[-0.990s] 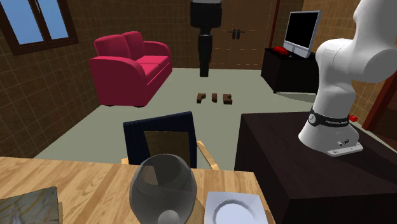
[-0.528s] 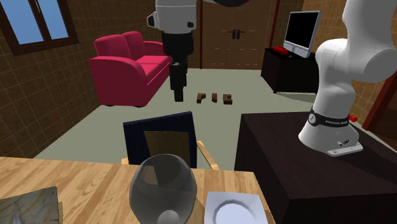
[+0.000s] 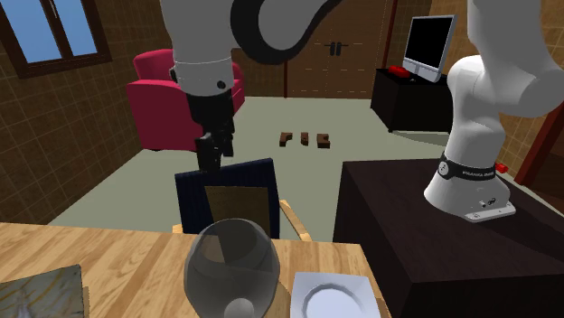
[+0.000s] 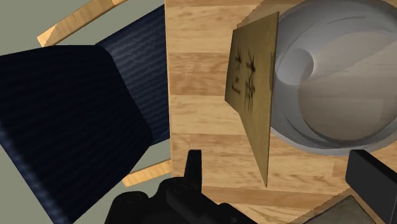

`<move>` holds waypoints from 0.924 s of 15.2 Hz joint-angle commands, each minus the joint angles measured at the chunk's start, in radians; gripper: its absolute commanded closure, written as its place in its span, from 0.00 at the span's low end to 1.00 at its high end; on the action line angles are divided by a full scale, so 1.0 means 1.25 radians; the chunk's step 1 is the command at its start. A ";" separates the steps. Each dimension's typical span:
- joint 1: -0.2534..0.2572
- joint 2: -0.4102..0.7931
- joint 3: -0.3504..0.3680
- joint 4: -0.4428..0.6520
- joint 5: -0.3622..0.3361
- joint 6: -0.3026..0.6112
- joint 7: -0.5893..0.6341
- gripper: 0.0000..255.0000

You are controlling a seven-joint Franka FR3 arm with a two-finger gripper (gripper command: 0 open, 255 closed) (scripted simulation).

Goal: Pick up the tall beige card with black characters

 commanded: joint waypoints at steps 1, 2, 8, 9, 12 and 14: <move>0.004 0.026 -0.001 0.018 -0.005 0.006 0.007 0.00; 0.005 0.031 -0.002 0.015 -0.006 0.015 0.008 0.00; 0.007 0.061 -0.007 -0.004 -0.016 0.063 0.017 0.00; 0.007 0.061 -0.007 -0.004 -0.016 0.063 0.017 0.00; 0.007 0.061 -0.007 -0.004 -0.016 0.062 0.017 1.00; 0.007 0.061 -0.007 -0.004 -0.016 0.062 0.017 1.00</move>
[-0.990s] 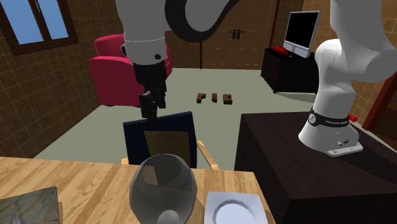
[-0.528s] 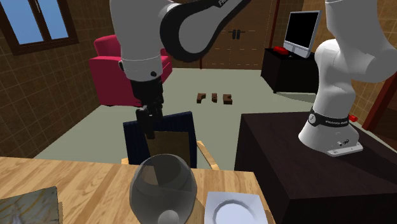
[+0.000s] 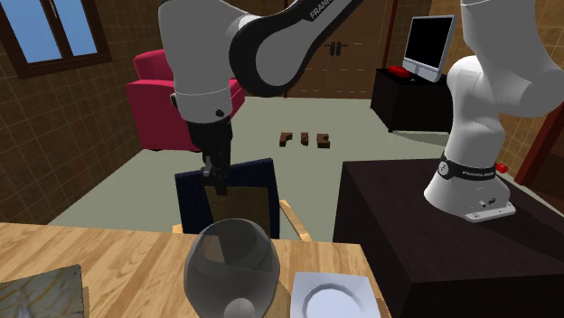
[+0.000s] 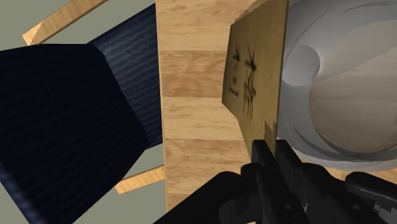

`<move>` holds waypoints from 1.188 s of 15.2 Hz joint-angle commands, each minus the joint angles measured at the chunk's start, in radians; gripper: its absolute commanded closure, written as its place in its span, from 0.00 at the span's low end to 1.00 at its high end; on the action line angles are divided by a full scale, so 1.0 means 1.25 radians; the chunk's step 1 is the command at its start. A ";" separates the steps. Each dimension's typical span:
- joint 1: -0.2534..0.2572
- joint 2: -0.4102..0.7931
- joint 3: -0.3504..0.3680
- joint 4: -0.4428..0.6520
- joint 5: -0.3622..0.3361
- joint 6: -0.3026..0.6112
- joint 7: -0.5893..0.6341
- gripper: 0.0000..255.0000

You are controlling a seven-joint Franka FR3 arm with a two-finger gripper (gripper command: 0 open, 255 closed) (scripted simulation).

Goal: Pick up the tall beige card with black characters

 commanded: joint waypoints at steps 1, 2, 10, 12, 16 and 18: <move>0.000 0.000 0.000 0.000 0.000 0.000 0.000 1.00; 0.000 0.000 0.000 0.000 0.000 0.000 0.000 1.00; -0.002 -0.027 0.004 0.016 0.009 -0.042 -0.008 1.00; -0.003 -0.037 0.005 0.024 0.012 -0.060 -0.011 1.00; -0.004 -0.055 0.008 0.042 0.019 -0.096 -0.017 1.00; -0.005 -0.064 0.009 0.052 0.022 -0.114 -0.020 1.00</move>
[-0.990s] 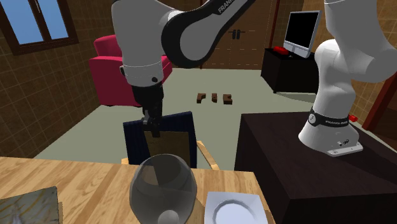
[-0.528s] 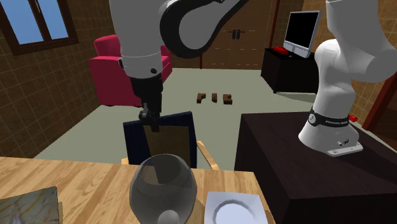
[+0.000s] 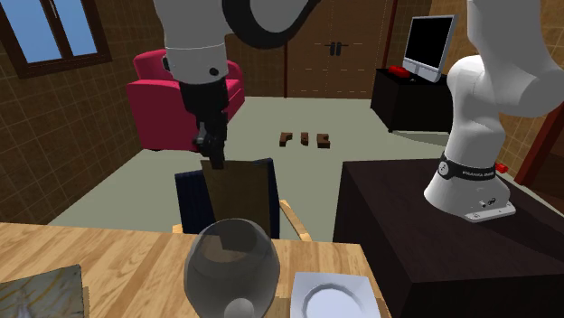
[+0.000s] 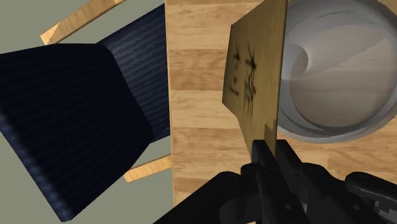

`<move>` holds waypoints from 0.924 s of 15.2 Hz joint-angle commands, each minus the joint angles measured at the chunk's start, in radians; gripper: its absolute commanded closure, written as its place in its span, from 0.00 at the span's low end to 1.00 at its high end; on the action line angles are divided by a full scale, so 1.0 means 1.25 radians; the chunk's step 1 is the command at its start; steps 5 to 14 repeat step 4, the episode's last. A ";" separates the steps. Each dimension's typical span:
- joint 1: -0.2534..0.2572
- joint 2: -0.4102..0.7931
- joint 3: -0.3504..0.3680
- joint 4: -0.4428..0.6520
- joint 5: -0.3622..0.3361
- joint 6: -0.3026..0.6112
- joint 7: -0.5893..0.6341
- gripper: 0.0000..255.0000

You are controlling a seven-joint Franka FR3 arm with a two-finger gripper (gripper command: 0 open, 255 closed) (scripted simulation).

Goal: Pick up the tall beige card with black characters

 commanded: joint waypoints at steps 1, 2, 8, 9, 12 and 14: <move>0.000 -0.010 0.001 0.006 0.003 -0.016 -0.002 1.00; -0.001 -0.013 0.002 0.012 0.004 -0.025 -0.004 1.00; -0.001 -0.014 0.002 0.013 0.005 -0.026 -0.004 1.00; -0.001 -0.014 0.002 0.013 0.005 -0.026 -0.004 1.00; -0.001 -0.014 0.002 0.013 0.005 -0.026 -0.004 1.00; -0.001 -0.014 0.002 0.013 0.005 -0.026 -0.004 1.00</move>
